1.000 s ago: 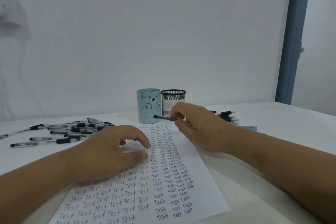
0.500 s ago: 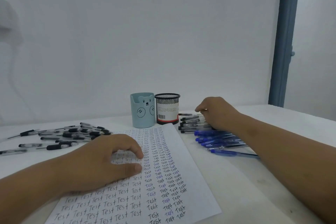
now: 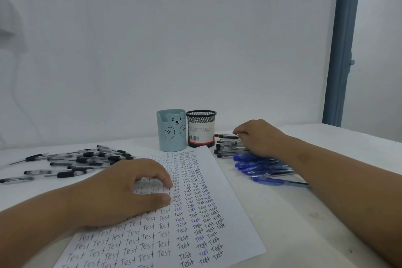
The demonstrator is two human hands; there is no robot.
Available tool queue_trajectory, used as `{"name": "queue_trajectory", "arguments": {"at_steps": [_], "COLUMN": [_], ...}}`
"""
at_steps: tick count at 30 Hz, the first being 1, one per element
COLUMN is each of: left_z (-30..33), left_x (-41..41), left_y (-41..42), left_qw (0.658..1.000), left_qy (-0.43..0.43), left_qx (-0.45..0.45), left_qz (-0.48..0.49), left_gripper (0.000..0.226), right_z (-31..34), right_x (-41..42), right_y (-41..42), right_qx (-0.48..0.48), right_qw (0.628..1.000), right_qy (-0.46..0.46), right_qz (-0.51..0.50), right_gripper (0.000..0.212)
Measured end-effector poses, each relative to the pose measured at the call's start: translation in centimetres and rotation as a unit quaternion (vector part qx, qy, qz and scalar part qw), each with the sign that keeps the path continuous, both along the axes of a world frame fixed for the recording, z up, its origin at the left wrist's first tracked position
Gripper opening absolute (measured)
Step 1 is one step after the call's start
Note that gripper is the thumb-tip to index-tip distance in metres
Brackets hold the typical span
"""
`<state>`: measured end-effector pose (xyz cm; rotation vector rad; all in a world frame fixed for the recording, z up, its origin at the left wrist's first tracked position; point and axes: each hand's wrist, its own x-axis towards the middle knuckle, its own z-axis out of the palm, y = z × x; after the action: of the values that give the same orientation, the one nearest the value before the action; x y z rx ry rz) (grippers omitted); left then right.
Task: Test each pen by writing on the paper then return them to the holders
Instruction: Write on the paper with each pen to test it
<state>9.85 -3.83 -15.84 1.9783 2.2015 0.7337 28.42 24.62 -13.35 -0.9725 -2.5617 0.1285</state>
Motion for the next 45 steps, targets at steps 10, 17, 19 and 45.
{"name": "queue_trajectory", "arguments": {"at_steps": [10, 17, 19, 45], "left_z": [0.0, 0.0, -0.1, 3.6], "left_x": [0.0, -0.2, -0.2, -10.6], "left_y": [0.0, 0.1, 0.1, -5.9], "left_qw": [1.0, 1.0, 1.0, 0.977], "left_qy": [-0.004, 0.0, 0.004, 0.04], "left_qx": [-0.001, 0.004, 0.003, -0.053], "left_qz": [0.0, -0.006, -0.005, 0.203], "left_gripper": [0.035, 0.035, 0.036, 0.033], "right_z": [-0.1, -0.7, -0.7, -1.4], "right_x": [-0.2, -0.4, -0.3, -5.1], "right_y": [-0.4, 0.9, 0.9, -14.8], "right_qx": [-0.044, -0.05, -0.046, 0.081], "right_qw": [0.992, 0.994, 0.996, 0.94], "right_qy": [-0.115, -0.099, -0.082, -0.075], "right_qz": [0.01, 0.011, 0.01, 0.322], "right_gripper": [0.039, 0.055, 0.055, 0.026]}}
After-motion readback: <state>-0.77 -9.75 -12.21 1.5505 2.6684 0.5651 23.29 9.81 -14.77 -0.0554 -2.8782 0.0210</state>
